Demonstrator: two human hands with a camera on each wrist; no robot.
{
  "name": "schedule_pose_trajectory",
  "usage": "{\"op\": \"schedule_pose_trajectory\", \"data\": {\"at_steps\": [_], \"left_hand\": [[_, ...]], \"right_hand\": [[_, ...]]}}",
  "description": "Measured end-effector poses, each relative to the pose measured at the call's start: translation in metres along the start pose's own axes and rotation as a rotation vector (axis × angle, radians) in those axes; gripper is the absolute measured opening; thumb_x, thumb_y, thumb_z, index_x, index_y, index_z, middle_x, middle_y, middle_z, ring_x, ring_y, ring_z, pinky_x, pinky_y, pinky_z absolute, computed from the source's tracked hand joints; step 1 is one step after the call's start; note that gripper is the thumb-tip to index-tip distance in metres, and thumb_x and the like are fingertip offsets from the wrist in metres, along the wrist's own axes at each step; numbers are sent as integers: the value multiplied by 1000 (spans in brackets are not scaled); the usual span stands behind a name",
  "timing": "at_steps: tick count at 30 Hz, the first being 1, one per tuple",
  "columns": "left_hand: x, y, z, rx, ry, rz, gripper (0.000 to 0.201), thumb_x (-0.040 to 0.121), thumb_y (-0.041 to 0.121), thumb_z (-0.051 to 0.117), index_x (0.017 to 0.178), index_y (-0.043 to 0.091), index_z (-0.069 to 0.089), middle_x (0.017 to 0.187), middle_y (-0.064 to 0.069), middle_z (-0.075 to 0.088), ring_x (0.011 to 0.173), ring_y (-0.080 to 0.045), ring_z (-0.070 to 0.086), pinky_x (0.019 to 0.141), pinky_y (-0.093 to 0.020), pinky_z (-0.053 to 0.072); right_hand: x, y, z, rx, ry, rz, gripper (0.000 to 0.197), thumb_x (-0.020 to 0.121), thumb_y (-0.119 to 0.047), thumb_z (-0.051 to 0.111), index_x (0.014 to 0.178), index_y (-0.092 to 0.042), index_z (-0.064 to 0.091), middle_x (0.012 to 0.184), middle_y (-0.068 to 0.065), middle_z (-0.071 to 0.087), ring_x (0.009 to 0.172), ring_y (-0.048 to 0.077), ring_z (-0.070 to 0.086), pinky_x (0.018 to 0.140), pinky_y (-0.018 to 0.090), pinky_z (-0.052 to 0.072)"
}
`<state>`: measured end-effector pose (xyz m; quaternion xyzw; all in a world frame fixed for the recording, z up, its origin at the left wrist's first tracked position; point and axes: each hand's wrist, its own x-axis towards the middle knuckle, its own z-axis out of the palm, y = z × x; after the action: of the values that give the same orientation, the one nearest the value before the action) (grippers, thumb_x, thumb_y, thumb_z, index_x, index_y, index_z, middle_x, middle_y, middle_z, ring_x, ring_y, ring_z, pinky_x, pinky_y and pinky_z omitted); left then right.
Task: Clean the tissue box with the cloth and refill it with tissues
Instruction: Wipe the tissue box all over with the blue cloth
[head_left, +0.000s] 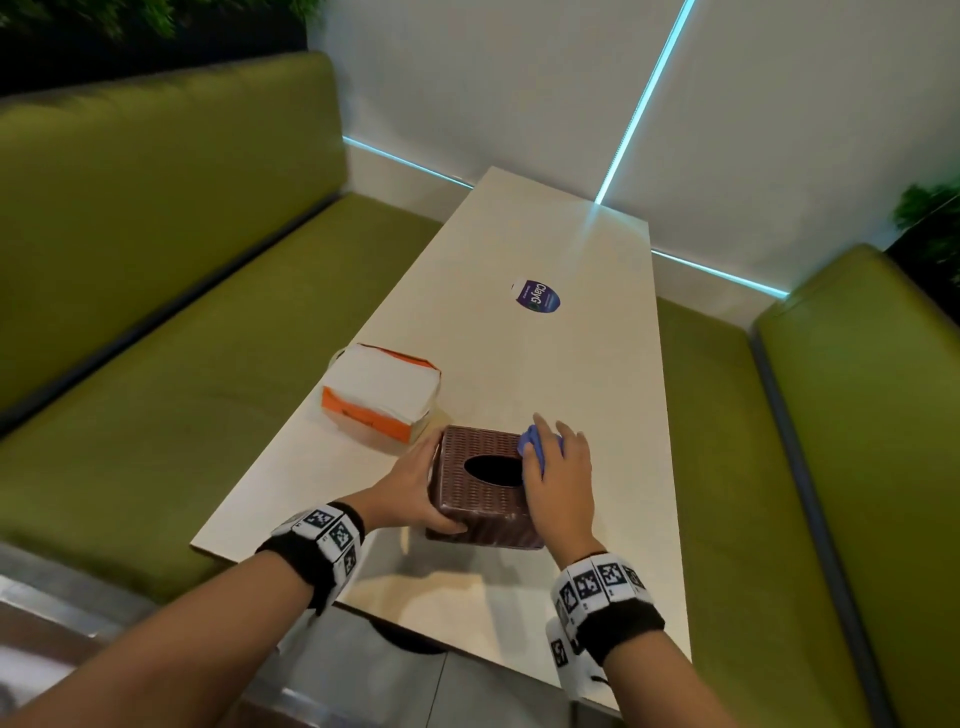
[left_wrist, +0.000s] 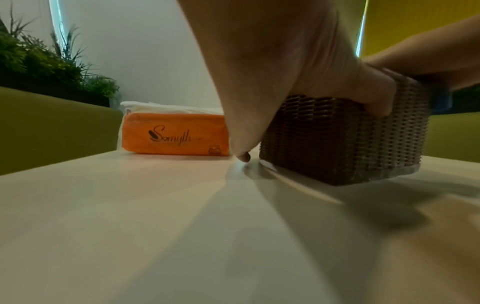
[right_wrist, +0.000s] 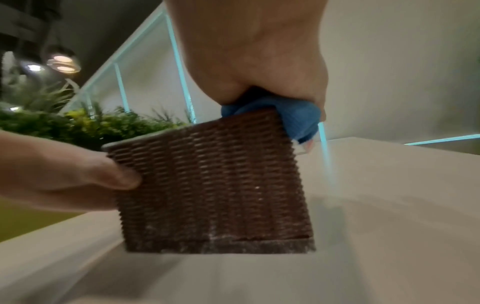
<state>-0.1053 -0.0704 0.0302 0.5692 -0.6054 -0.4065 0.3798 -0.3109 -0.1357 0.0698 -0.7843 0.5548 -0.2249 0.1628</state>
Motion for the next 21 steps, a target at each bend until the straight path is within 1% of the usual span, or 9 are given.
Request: {"op": "schedule_pose_trajectory", "data": {"at_steps": [2,4,7,9,11,13,15,18,21], "left_hand": [[-1,-2,1,-42,2,8,114,48,32,96,139,37,28,139,6,47,131,-7,46,114,-38,38],[1,-4,1,-60,2,19,113,48,30,97,133,48,25,138,6,46,128,4,46,111,-22,38],[4,-7,1,-48,-18,21,111,51,21,97,127,52,23,136,9,44,122,20,39,100,0,30],[5,-9,3,-63,-17,11,114,51,24,97,130,52,20,139,8,42,127,11,40,105,-8,30],[4,-9,4,-63,-9,6,117,50,27,97,135,46,18,141,5,40,132,-2,40,110,-19,30],[6,-12,4,-65,-5,3,118,49,29,97,134,47,17,141,3,39,132,-6,40,112,-23,32],[7,-13,6,-62,-6,0,118,47,33,96,130,56,15,141,3,38,133,-9,41,113,-28,34],[8,-21,10,-21,18,-19,123,45,41,94,134,51,10,144,0,34,136,-14,38,116,-36,34],[10,-27,12,12,36,-32,135,42,46,93,144,41,3,149,-2,28,139,-17,35,117,-41,34]], "right_hand": [[-7,-3,3,-148,-3,-181,44,101,-38,31,144,-32,39,150,2,37,144,27,20,116,44,26],[-4,5,2,-164,-78,-341,42,101,-35,34,143,-32,41,148,-1,40,145,25,21,117,43,25],[13,13,-14,191,-35,-192,40,101,-21,42,140,-29,45,145,-2,45,141,20,33,113,34,31],[22,12,-24,401,149,6,42,99,-14,44,140,-26,46,141,-1,50,130,16,46,107,29,37],[24,1,-21,411,116,56,49,100,-26,46,147,-31,34,143,-3,48,128,13,46,107,34,40],[19,-2,-6,166,-58,-43,56,98,-44,44,149,-36,24,150,-8,39,136,15,37,110,37,36],[19,4,4,-120,-97,-132,50,98,-44,40,147,-37,29,155,-8,31,144,21,24,112,42,35],[24,-10,7,-224,-103,-155,45,99,-36,41,144,-34,38,154,-3,34,143,29,25,109,47,35],[16,-26,13,-176,-232,-438,48,98,-25,46,145,-31,38,155,-3,33,144,28,25,116,40,29]]}}
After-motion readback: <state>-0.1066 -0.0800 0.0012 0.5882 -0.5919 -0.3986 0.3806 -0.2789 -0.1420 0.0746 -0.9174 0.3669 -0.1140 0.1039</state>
